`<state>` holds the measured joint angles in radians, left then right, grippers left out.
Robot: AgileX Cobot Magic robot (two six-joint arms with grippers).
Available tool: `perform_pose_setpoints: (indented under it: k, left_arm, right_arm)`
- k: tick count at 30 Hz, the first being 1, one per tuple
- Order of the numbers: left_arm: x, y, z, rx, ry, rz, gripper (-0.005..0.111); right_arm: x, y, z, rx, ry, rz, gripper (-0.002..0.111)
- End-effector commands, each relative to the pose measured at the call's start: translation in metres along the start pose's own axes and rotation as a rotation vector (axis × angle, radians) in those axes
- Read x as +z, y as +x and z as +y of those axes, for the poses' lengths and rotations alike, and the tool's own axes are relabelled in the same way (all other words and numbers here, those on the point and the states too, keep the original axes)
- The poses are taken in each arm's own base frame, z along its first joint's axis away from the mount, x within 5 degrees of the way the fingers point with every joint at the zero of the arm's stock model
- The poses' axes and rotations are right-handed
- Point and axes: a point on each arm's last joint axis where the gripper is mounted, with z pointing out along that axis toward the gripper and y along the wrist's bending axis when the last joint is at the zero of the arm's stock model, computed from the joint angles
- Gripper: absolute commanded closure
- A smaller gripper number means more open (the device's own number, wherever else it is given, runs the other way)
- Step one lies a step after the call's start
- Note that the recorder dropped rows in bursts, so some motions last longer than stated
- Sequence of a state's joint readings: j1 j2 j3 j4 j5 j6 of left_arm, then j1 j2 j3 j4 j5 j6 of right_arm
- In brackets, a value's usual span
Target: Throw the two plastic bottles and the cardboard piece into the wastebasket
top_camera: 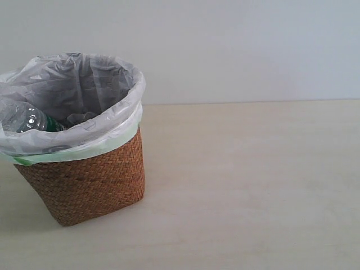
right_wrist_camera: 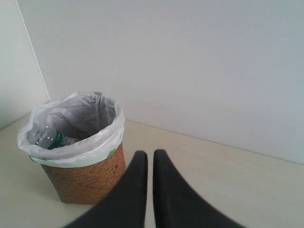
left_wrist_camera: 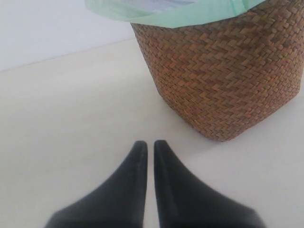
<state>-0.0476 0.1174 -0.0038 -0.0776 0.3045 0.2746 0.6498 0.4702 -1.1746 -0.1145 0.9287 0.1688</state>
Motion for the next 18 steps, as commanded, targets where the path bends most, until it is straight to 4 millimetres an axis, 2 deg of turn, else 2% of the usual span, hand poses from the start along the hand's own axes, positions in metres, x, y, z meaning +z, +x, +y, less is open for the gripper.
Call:
perform_pose_setpoints:
  k: [1,8,18]
  left_arm:
    - [0.0,0.0,0.0,-0.018,-0.004,-0.015,0.103]
    - [0.0,0.0,0.0,-0.018,-0.004,-0.015,0.103]
    - [0.0,0.0,0.0,-0.018,-0.004,-0.015,0.103]
  right_arm:
    - [-0.023,0.002,-0.002,0.01,-0.006,-0.073,0.108]
    - [-0.056,0.008,-0.006,0.02,-0.004,-0.172,0.108]
    - [-0.091,0.014,0.007,0.018,0.183,-0.355,0.108]
